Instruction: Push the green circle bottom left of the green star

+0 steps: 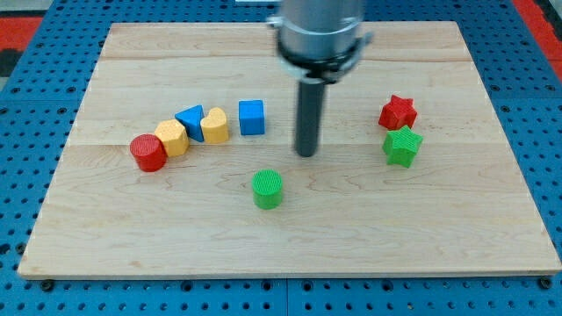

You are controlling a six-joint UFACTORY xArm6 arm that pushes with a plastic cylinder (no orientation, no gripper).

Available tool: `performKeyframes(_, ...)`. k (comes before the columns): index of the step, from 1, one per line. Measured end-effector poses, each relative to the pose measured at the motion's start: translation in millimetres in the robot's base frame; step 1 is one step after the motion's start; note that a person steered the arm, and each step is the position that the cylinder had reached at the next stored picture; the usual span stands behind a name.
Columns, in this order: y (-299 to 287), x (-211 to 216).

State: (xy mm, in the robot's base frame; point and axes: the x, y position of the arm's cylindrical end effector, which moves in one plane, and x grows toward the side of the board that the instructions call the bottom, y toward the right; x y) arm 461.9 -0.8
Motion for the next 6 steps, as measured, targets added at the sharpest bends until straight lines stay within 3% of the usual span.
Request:
performKeyframes(1,-67.5,20.9)
performKeyframes(2,-79.0,65.0)
performKeyframes(4,54.9,33.9)
performKeyframes(6,89.9,36.1)
